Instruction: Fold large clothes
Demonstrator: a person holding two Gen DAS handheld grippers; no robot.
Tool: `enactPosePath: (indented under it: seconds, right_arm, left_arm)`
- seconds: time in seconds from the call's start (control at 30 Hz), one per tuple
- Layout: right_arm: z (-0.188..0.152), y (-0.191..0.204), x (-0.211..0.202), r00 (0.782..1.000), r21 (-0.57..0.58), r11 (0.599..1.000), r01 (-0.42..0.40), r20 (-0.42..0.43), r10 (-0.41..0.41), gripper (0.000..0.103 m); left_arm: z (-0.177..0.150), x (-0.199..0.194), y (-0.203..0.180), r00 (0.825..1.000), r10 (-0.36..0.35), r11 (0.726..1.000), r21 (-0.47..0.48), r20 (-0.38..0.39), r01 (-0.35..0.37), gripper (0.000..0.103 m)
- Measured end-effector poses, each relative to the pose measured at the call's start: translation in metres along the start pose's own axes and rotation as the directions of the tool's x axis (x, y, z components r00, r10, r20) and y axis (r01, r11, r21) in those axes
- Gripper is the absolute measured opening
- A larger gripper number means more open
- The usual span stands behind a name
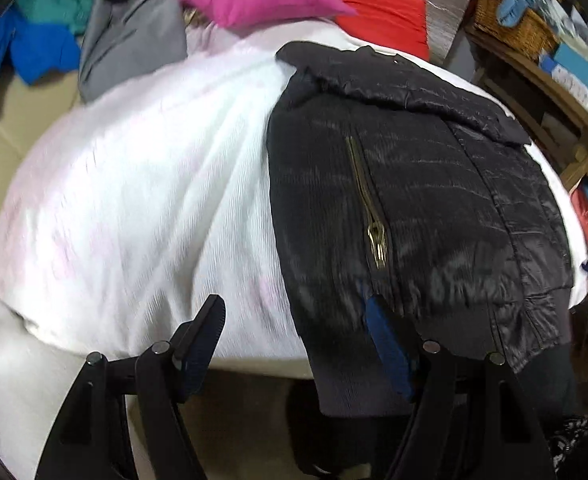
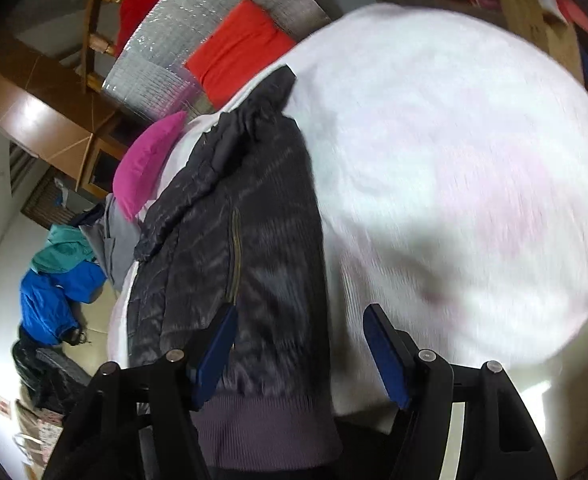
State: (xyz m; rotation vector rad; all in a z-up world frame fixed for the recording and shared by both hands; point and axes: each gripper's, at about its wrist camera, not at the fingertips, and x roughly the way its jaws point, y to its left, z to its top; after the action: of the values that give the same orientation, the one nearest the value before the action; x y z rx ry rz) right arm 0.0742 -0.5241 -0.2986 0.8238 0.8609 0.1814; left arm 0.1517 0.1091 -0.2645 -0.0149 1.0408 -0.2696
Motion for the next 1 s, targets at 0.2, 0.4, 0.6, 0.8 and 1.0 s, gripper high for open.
enactPosePath:
  seconds: [0.2, 0.4, 0.6, 0.8, 1.0]
  right_arm:
    - [-0.027, -0.014, 0.008, 0.998, 0.048, 0.997, -0.060, -0.019, 0.061, 0.069]
    - [-0.045, -0.021, 0.040, 0.985, 0.112, 0.984, -0.138, -0.091, 0.148, 0.069]
    - [-0.055, -0.003, 0.054, 0.973, 0.085, 0.981, -0.177, -0.138, 0.187, 0.056]
    - [-0.050, 0.004, 0.041, 0.962, 0.040, 0.968, -0.249, -0.102, 0.251, 0.055]
    - [-0.052, -0.005, 0.079, 0.955, 0.131, 0.970, -0.204, -0.193, 0.227, 0.056]
  left_arm:
    - [-0.012, 0.002, 0.007, 0.998, -0.069, 0.994, -0.081, -0.001, 0.068, 0.074]
    - [-0.021, 0.010, 0.006, 0.996, -0.083, 0.992, -0.100, -0.041, 0.079, 0.074]
    - [-0.027, 0.023, 0.008, 0.979, -0.177, 0.974, -0.163, -0.106, 0.158, 0.074]
    - [-0.022, 0.024, -0.001, 0.966, -0.244, 0.960, -0.162, -0.089, 0.228, 0.074]
    - [-0.018, 0.051, -0.003, 0.941, -0.298, 0.937, -0.236, -0.157, 0.258, 0.074]
